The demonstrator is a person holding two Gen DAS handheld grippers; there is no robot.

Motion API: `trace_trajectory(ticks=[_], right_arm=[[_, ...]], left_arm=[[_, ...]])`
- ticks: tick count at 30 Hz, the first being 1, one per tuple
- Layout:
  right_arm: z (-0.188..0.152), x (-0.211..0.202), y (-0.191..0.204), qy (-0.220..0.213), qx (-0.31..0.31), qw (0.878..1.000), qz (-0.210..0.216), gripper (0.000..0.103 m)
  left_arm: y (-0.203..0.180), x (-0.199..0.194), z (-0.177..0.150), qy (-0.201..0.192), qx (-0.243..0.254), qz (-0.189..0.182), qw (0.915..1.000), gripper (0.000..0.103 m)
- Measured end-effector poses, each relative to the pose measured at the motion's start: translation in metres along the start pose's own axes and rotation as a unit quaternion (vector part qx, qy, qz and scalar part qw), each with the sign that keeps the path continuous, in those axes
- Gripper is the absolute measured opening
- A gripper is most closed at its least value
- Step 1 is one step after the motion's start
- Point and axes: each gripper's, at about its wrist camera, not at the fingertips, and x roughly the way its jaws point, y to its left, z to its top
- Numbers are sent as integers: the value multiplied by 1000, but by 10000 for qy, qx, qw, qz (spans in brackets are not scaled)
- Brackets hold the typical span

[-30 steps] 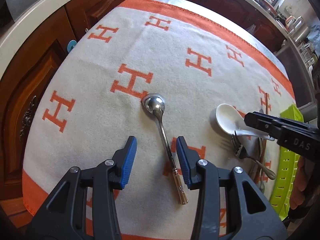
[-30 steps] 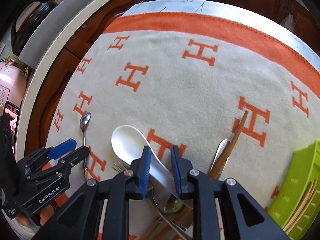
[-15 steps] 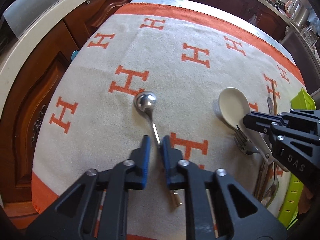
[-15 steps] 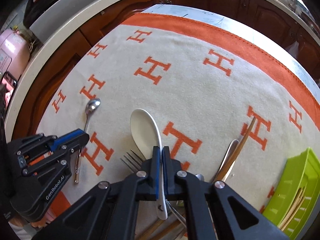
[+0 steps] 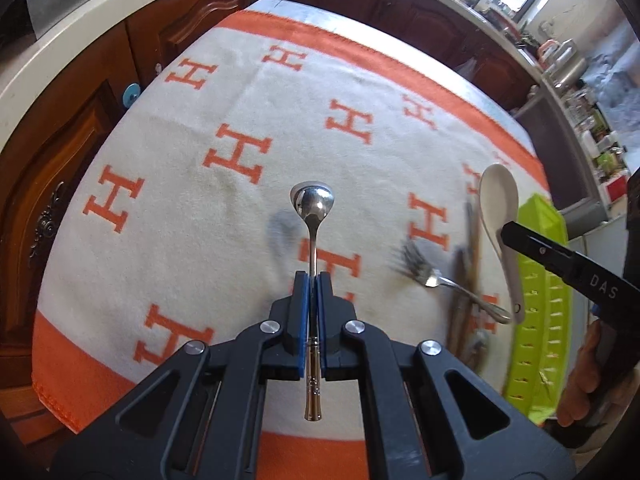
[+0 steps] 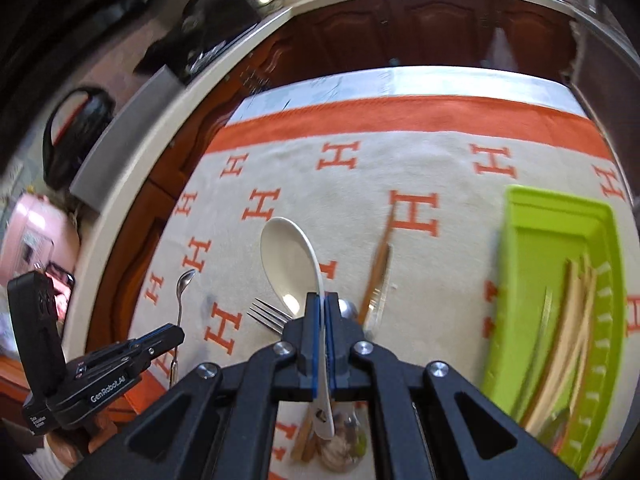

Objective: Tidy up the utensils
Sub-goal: 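Carry both spoons over the green tray and lower them toward it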

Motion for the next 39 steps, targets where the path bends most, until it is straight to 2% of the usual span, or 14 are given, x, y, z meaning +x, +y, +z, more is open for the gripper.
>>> trace_trajectory(ticks=[8, 10, 13, 17, 22, 25, 29, 33, 37, 39], right_arm=[[-31, -83, -50, -689, 868, 9932, -350, 2], [-38, -103, -61, -870, 1019, 9893, -574, 2], [-45, -122, -78, -1039, 1261, 9842, -678, 2], [-52, -136, -94, -1178, 1436, 9767, -1076, 2], [-63, -128, -113, -1074, 1658, 9699, -1421, 2], [-68, -117, -125, -968, 1794, 9685, -1433, 2], [-70, -97, -140, -810, 1891, 9677, -1456, 2], [-67, -79, -153, -677, 1989, 9672, -1429, 2], [-59, -66, -159, -603, 1940, 9693, -1384, 3], [-56, -63, -161, -589, 1961, 9701, -1305, 7]], left_arm=[[-64, -53, -4, -277, 620, -768, 9947, 2], [-86, -61, -4, -309, 803, -972, 9915, 2], [-124, -69, -3, -319, 1133, -1226, 9854, 2], [-178, -67, -10, -322, 1555, -1404, 9773, 2], [-234, -48, -24, -179, 1955, -1438, 9699, 2], [-259, -30, -34, -32, 2167, -1371, 9666, 2], [-278, 4, -46, 208, 2323, -1263, 9642, 2], [-292, 32, -54, 288, 2451, -1150, 9622, 2], [-298, 55, -53, 357, 2423, -1031, 9641, 2], [-297, 65, -50, 394, 2376, -977, 9656, 2]])
